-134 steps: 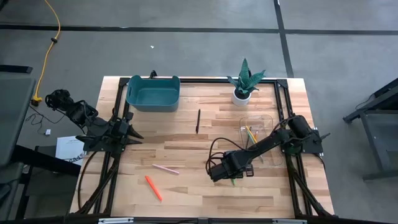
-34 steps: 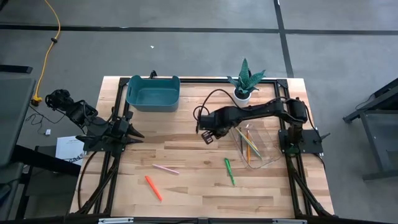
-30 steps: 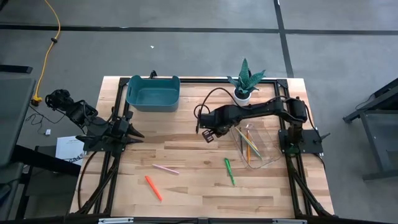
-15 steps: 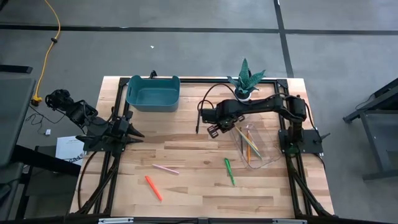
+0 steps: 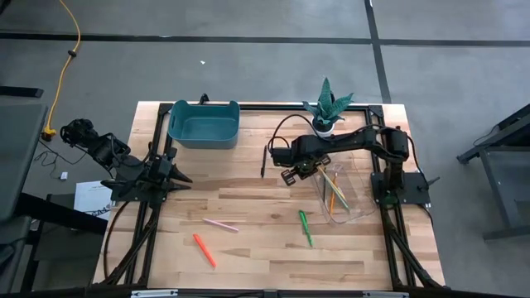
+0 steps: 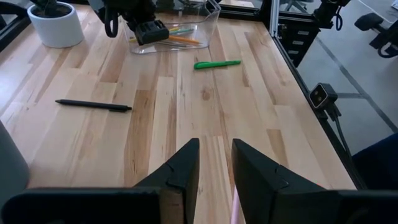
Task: Sort pens & pencils
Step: Adjust the transparent bin on the table, then put the green pen into the blue bin
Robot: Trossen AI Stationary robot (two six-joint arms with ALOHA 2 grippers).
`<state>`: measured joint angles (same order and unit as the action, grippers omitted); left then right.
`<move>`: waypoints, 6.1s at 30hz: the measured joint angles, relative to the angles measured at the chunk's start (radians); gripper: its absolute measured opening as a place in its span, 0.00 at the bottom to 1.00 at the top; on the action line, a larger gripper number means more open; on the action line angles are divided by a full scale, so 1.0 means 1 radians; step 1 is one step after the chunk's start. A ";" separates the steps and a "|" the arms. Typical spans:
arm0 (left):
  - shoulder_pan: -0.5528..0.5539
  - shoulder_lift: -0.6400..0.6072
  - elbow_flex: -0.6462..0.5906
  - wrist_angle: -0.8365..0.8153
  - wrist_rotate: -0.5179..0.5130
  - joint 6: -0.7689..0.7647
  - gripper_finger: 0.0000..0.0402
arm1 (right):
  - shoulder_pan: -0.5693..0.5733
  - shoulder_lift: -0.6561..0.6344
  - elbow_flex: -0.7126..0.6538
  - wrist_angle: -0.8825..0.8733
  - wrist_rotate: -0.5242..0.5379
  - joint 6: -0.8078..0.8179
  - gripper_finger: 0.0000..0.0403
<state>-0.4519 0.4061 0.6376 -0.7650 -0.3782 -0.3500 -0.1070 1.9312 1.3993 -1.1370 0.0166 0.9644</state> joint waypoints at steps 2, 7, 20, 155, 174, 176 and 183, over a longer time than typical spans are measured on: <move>0.000 0.000 0.000 0.000 0.000 0.000 0.21 | -0.002 -0.007 -0.006 -0.001 0.004 0.006 0.00; 0.000 0.000 0.000 0.000 0.000 0.000 0.21 | -0.026 -0.024 -0.009 -0.029 0.033 0.040 0.00; 0.000 0.000 0.000 0.000 0.000 -0.022 0.21 | -0.075 -0.042 -0.009 -0.105 0.044 0.013 0.00; 0.000 0.000 0.000 -0.082 0.052 0.027 0.21 | 0.505 -0.449 -0.429 0.047 -0.051 1.121 0.00; 0.000 0.000 0.000 -0.082 0.052 0.029 0.21 | 0.607 -0.438 -0.429 0.553 0.112 1.100 0.13; 0.000 0.000 0.000 -0.082 0.052 0.029 0.21 | 0.607 -0.427 -0.426 0.614 0.139 1.070 0.17; 0.000 0.000 0.000 -0.057 0.052 0.030 0.21 | 0.597 -0.306 -0.287 0.542 0.146 0.987 0.20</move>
<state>-0.4521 0.4063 0.6376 -0.8225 -0.3260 -0.3202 0.4904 1.6252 1.1127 -0.5953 0.1626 1.9514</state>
